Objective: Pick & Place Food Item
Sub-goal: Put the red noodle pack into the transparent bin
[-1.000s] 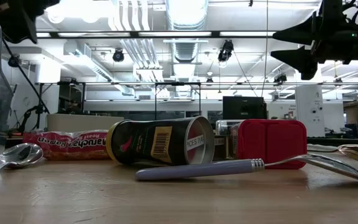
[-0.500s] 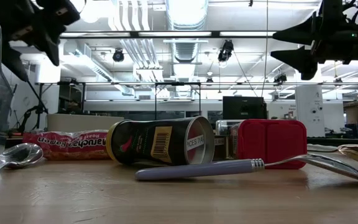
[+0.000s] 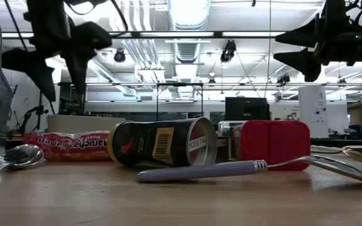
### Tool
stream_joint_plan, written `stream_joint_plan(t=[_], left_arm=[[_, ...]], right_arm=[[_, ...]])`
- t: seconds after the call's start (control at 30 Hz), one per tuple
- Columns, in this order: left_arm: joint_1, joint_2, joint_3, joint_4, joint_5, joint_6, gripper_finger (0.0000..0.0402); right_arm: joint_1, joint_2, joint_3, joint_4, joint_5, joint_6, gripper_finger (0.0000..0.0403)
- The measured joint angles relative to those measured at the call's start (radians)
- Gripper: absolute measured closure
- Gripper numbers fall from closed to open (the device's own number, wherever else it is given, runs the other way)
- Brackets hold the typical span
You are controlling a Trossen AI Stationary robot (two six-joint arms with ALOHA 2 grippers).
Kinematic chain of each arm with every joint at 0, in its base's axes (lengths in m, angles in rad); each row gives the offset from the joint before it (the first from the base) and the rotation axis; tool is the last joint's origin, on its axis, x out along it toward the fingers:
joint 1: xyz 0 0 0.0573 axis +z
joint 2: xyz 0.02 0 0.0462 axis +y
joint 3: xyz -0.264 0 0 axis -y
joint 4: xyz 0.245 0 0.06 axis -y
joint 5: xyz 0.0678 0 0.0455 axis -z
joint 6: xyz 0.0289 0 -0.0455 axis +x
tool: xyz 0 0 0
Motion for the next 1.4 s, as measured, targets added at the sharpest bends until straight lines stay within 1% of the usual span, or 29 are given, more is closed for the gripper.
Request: stream_joint_plan(t=[0.17,0.23,0.43,0.8,1.17,1.4], left_arm=[[0.009,0.083,0.003,0.036,0.066,0.000,0.0132],[0.009,0.109,0.003,0.041,0.069,-0.006,0.0132],[0.025,0.187,0.003,0.055,0.069,-0.088,0.0132],[0.037,0.292,0.002,0.110,0.133,-0.099,0.0133],[0.055,0.331,0.001,0.132,0.139,-0.097,0.0133],[0.069,0.314,-0.068,0.252,0.143,-0.083,0.0133]], right_arm=[[0.000,0.000,0.000,0.000,0.000,0.000,0.0126],[0.000,0.000,0.000,0.000,0.000,0.000,0.0126],[0.000,0.000,0.000,-0.001,0.000,0.000,0.0126],[0.000,0.000,0.000,-0.003,0.000,0.000,0.0126],[0.000,0.000,0.000,-0.003,0.000,0.000,0.0126],[0.000,0.000,0.000,-0.003,0.000,0.000,0.0126]])
